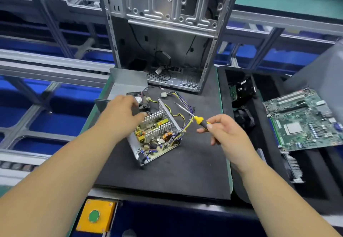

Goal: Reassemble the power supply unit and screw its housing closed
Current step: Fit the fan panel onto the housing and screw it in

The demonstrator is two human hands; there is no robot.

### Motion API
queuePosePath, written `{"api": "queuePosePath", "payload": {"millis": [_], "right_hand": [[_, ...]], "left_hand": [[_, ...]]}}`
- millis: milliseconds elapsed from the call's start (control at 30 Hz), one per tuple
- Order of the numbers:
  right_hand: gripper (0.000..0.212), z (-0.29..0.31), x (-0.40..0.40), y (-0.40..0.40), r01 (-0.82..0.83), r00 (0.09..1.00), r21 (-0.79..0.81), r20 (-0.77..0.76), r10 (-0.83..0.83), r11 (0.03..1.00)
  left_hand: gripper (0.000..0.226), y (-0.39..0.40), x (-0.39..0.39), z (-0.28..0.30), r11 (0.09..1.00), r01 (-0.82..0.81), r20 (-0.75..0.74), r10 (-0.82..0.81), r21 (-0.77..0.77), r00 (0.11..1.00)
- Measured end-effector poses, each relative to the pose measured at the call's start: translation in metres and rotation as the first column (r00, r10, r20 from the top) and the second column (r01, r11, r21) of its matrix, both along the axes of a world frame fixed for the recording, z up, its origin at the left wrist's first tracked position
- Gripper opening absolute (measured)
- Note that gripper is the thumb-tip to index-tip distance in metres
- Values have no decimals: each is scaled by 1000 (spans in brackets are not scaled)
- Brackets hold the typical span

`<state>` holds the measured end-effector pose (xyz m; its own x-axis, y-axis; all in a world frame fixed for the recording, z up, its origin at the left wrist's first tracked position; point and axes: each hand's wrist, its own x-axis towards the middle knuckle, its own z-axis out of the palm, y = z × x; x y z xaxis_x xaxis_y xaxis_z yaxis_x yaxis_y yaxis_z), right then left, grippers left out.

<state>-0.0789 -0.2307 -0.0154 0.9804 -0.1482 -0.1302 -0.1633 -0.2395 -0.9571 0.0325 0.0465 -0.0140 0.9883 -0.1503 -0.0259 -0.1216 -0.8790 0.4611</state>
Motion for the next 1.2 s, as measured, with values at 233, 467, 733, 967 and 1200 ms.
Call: {"api": "queuePosePath", "payload": {"millis": [233,467,733,967,1200], "right_hand": [[13,12,-20,-30,-72,997,72,6,72,995],[8,13,-29,-34,-170,983,-138,-86,159,976],[9,9,-31,-30,-206,978,-449,-133,163,869],[7,10,-29,-26,-194,980,-465,-141,144,864],[6,10,-28,-16,-186,982,-599,-130,134,779]], "left_hand": [[67,-34,-28,-24,970,151,-50,-144,190,988],[75,-45,-25,-27,959,139,-4,-142,245,990],[83,-59,-29,-31,973,167,165,-194,161,967],[64,-75,-36,-26,936,336,147,-349,105,926],[126,-74,-28,-49,887,260,8,-285,382,959]]}}
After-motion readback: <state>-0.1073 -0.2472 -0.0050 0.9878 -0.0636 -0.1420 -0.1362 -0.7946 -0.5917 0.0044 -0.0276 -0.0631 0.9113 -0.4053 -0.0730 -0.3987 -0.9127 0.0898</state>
